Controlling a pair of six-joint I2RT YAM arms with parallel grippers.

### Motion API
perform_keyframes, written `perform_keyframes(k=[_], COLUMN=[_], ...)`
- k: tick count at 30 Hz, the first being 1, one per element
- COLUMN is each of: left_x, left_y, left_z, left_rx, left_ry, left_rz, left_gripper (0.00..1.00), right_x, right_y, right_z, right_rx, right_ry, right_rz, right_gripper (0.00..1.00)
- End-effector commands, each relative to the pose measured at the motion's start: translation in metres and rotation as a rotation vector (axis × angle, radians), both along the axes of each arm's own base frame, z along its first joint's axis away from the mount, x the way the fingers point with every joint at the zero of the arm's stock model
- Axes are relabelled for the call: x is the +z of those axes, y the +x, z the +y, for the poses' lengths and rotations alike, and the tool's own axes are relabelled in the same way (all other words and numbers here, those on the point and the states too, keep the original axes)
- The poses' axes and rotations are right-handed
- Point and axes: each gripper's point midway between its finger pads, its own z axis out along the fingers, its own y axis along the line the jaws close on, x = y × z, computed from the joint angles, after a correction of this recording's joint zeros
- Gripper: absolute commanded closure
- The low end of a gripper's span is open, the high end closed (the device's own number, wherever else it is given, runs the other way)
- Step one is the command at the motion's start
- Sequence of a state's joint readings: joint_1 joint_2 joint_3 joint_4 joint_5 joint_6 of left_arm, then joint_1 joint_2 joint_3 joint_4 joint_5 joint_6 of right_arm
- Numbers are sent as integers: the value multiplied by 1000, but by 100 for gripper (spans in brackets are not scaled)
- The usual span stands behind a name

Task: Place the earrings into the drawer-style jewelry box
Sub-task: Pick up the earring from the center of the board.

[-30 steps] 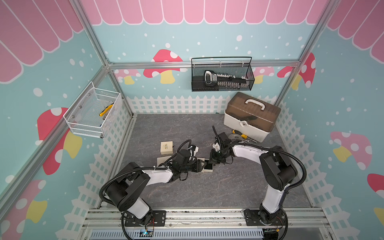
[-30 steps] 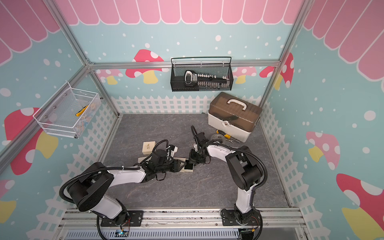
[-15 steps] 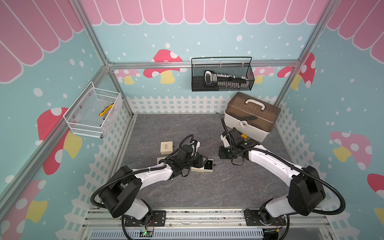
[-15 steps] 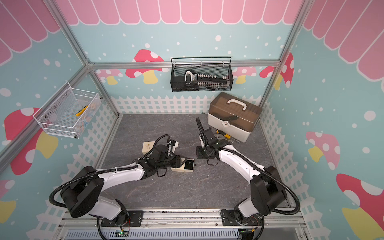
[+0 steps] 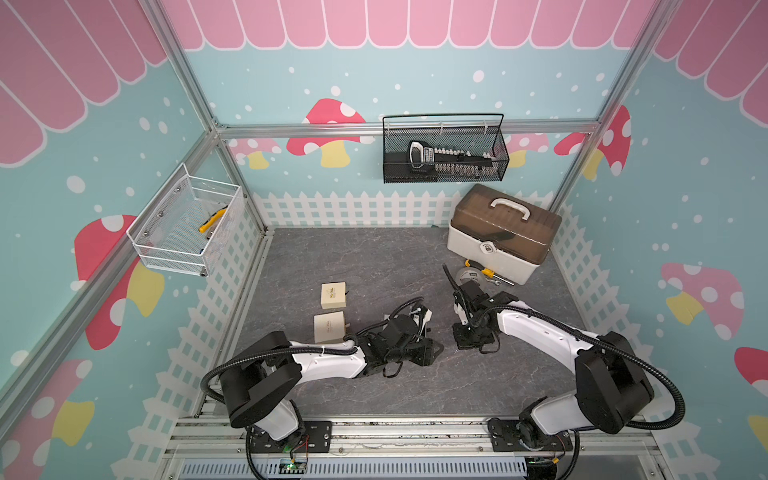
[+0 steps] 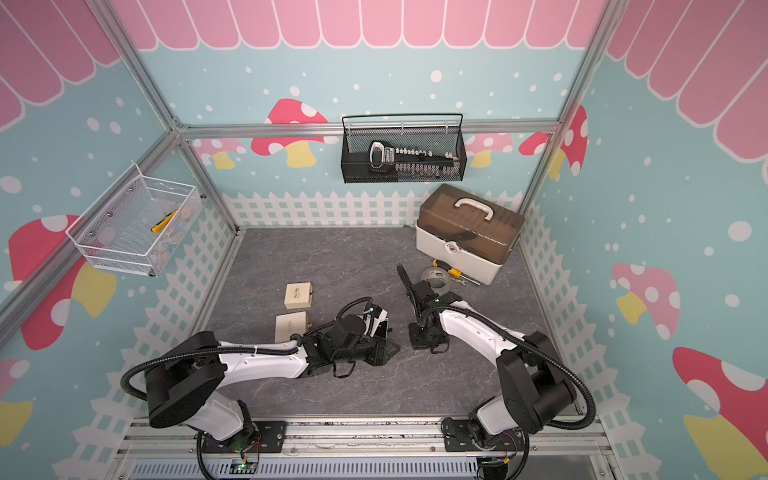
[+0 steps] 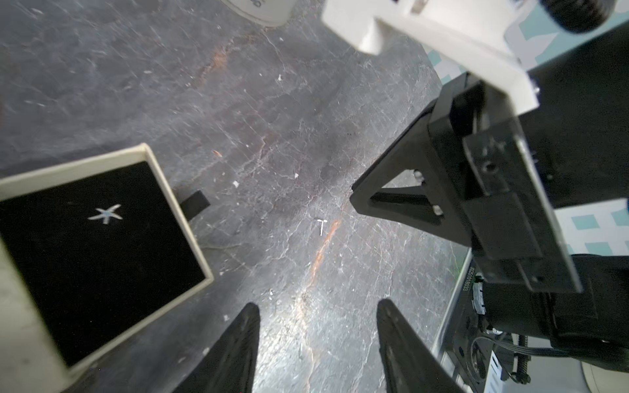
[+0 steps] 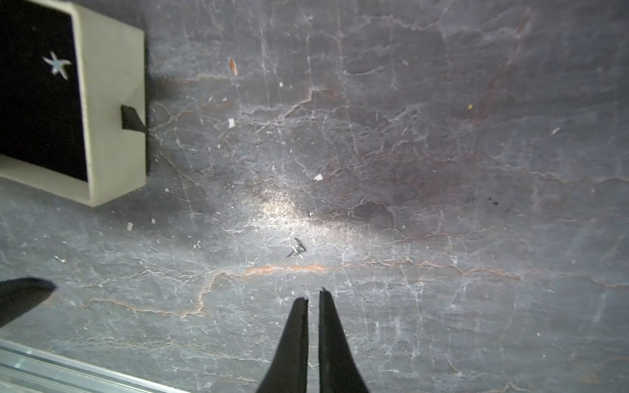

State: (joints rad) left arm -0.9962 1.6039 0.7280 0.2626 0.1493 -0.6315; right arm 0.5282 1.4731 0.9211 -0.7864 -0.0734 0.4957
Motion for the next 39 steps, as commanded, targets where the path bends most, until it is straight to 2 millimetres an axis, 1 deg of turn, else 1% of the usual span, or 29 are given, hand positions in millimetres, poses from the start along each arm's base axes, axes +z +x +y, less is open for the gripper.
perform_keyframes(k=[1, 5, 8, 12, 17, 21, 25, 27, 29, 34, 39], left_x=[6, 8, 11, 13, 7, 3, -1, 0, 0, -1, -4], left_y=[4, 6, 4, 0, 0, 2, 1, 3, 4, 5, 5], left_z=[-5, 1, 5, 10, 13, 9, 1, -1, 1, 9, 12], left_rx=[50, 79, 86, 98, 135, 160, 161, 166, 179, 210, 216], left_ry=[-73, -83, -104, -148, -191, -242, -246, -248, -247, -244, -238], left_rz=[13, 4, 4, 14, 30, 36, 35, 31, 27, 21, 23], left_gripper=[44, 44, 44, 44, 43, 43, 43, 43, 43, 43, 44], right_x=[-1, -3, -5, -2, -8, -6, -5, -6, -7, -14, -18], right_y=[0, 0, -1, 4, 2, 6, 9, 9, 7, 0, 3], right_z=[3, 6, 3, 1, 5, 8, 9, 8, 8, 16, 13], right_rx=[99, 163, 198, 255, 331, 364, 401, 418, 434, 470, 470], right_ry=[1, 0, -34, -104, -140, -160, -171, -189, -202, -185, -229], right_rz=[4, 17, 21, 13, 32, 17, 20, 31, 49, 86, 83], right_gripper=[84, 82, 81, 81, 80, 80, 78, 77, 77, 77, 77])
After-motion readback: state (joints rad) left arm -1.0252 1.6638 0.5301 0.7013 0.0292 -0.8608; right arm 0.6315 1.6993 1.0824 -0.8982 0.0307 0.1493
